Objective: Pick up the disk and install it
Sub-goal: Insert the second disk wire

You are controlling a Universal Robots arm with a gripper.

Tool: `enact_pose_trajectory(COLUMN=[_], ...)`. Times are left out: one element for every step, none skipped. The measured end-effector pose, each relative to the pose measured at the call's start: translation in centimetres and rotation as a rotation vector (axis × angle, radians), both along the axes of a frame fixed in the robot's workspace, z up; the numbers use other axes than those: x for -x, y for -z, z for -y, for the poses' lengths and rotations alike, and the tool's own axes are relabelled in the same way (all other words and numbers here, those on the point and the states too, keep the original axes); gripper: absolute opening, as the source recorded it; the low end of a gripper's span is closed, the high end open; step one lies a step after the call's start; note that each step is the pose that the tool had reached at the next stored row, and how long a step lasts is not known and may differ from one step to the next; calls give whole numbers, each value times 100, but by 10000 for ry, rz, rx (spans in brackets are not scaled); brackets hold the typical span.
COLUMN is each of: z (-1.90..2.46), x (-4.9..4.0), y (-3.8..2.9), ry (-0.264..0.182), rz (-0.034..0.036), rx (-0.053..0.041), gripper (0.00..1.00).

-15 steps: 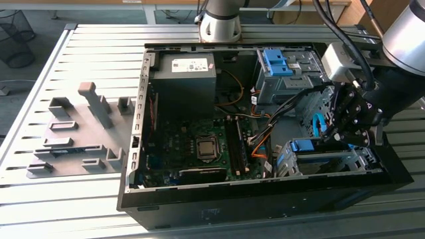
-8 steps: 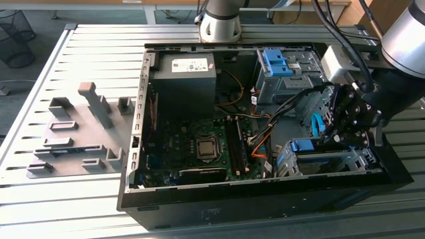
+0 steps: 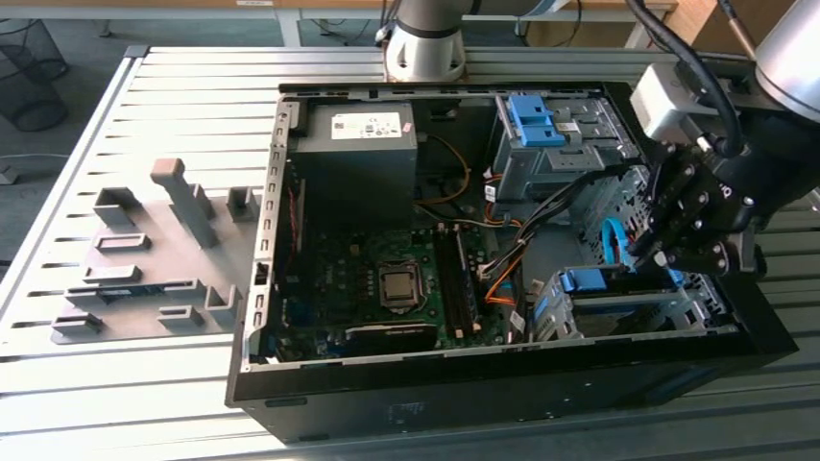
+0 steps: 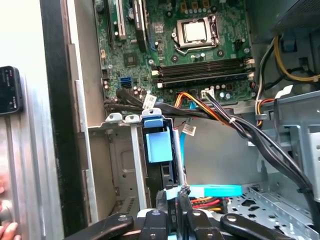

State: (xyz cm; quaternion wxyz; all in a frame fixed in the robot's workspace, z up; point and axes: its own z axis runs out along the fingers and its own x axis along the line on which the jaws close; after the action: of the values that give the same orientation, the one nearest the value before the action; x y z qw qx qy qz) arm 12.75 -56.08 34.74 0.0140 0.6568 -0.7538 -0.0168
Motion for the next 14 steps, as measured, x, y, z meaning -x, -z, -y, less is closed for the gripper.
enact_pose_trajectory(z=[0, 0, 0, 0, 0, 0, 0, 0, 0, 0, 0, 0, 0, 0], x=[0, 0, 0, 0, 0, 0, 0, 0, 0, 0, 0, 0, 0, 0], y=[-23, -33, -32, -32, -32, -33, -33, -34, -33, -34, -34, -34, -34, -34], ry=[0, 0, 0, 0, 0, 0, 0, 0, 0, 0, 0, 0, 0, 0], rz=[-1, -2, -1, -1, -2, -2, -2, -2, -2, -2, -2, -2, -2, -3], rx=[-1, -1, -2, -2, -3, -2, -1, 0, -1, -1, 0, 0, -1, -1], gripper=[23, 23, 23, 22, 15, 15, 11, 11, 11, 11, 11, 11, 11, 11])
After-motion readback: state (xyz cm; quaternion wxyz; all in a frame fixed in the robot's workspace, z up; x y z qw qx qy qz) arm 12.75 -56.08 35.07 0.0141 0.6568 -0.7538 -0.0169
